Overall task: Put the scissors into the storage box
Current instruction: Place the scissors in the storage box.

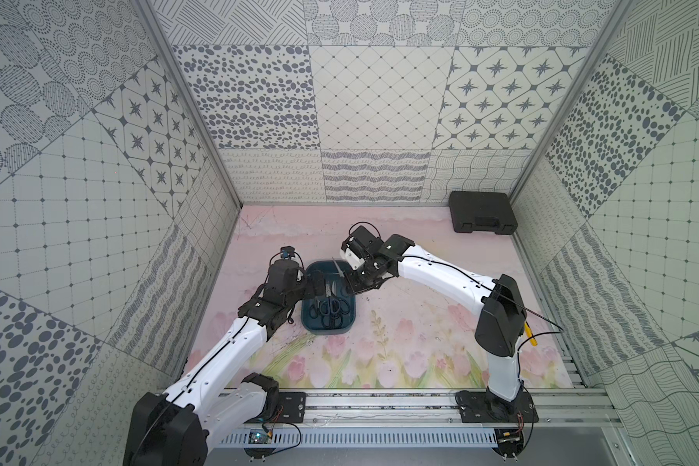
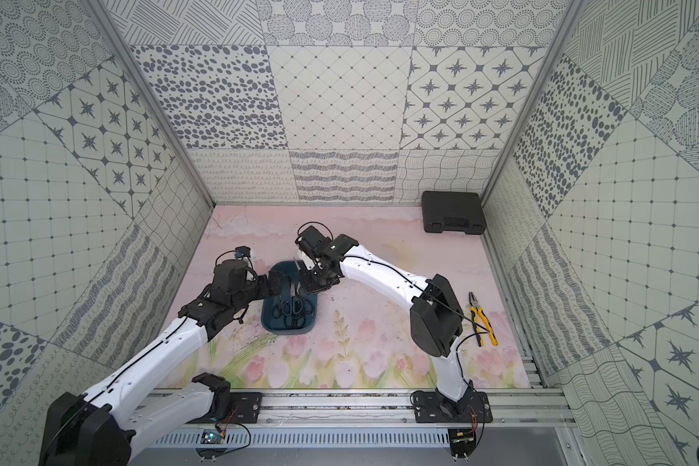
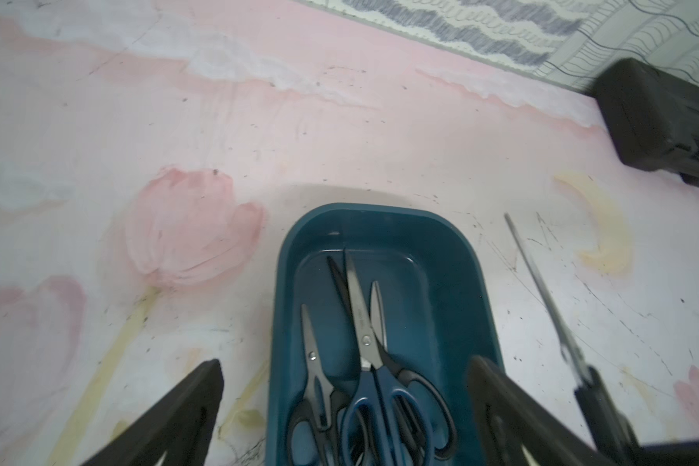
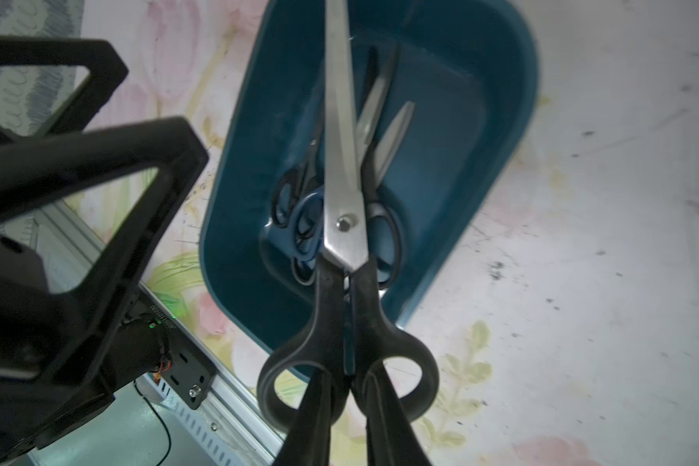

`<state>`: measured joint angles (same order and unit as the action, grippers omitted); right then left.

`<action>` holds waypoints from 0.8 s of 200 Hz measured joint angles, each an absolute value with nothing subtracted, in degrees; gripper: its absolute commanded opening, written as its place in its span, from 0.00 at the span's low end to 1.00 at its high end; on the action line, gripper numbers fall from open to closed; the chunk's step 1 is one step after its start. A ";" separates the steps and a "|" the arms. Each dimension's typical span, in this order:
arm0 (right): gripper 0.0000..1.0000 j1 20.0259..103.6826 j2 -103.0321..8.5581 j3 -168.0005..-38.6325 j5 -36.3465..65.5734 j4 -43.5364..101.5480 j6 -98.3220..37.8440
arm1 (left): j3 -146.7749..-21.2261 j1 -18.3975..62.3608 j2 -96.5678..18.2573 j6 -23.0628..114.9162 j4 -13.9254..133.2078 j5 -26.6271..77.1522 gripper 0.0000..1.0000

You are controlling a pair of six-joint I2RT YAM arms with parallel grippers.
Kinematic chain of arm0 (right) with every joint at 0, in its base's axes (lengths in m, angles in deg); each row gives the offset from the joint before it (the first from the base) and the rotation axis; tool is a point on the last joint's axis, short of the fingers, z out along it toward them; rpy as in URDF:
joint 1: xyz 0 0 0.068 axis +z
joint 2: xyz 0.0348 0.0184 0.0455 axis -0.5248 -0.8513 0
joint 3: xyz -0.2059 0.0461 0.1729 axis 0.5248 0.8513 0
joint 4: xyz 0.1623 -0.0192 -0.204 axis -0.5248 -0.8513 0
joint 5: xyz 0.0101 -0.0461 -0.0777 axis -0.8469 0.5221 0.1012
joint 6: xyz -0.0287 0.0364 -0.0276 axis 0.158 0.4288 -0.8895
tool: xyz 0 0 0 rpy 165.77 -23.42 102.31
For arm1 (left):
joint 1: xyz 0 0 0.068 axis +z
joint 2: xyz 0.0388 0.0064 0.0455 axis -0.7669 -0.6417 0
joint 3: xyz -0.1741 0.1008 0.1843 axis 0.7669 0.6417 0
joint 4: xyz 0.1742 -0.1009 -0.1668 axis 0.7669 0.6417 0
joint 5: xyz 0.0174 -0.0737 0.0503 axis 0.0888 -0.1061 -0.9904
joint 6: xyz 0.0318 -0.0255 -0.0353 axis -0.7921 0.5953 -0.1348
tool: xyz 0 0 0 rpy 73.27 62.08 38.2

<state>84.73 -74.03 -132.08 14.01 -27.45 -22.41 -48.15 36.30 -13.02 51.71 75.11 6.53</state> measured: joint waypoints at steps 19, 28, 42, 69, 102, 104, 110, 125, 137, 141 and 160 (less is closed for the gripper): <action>0.00 87.31 -78.60 -134.88 12.37 -27.45 -22.02 | -46.82 40.63 -10.58 53.24 77.17 7.01 0.99; 0.00 87.99 -80.59 -135.77 11.87 -27.45 -21.78 | -46.38 42.49 -9.75 54.16 78.22 7.08 0.99; 0.00 88.60 -83.45 -136.78 11.43 -27.49 -21.23 | -45.88 44.93 -8.70 55.56 79.75 6.90 0.99; 0.08 88.51 -86.40 -137.63 11.61 -27.49 -21.03 | -44.52 47.56 -6.49 58.40 82.06 5.24 0.99; 0.42 88.23 -86.66 -139.29 11.72 -27.41 -21.78 | -42.97 48.69 -4.24 61.28 83.77 2.82 0.99; 0.43 88.21 -86.60 -139.42 11.80 -27.34 -21.52 | -42.97 48.71 -4.17 61.35 83.81 2.73 0.99; 0.45 88.16 -86.40 -139.62 12.04 -27.08 -22.15 | -42.86 48.80 -3.87 61.66 84.07 2.27 0.99; 0.53 87.84 -84.80 -139.05 13.90 -26.34 -23.13 | -42.64 49.00 -3.01 62.09 84.12 1.77 0.99; 0.56 87.42 -81.33 -136.14 16.02 -24.46 -24.44 | -42.51 49.04 -2.03 62.05 83.75 1.74 0.99; 0.58 87.33 -79.91 -134.88 16.68 -23.78 -24.97 | -42.51 49.04 -1.68 61.96 83.55 1.77 0.99; 0.65 85.06 -69.33 -125.65 20.20 -18.42 -26.94 | -42.77 49.04 0.07 61.15 81.56 2.25 0.99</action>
<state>85.06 -69.33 -125.65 20.20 -18.42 -26.94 -42.77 49.04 0.07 61.15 81.56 2.25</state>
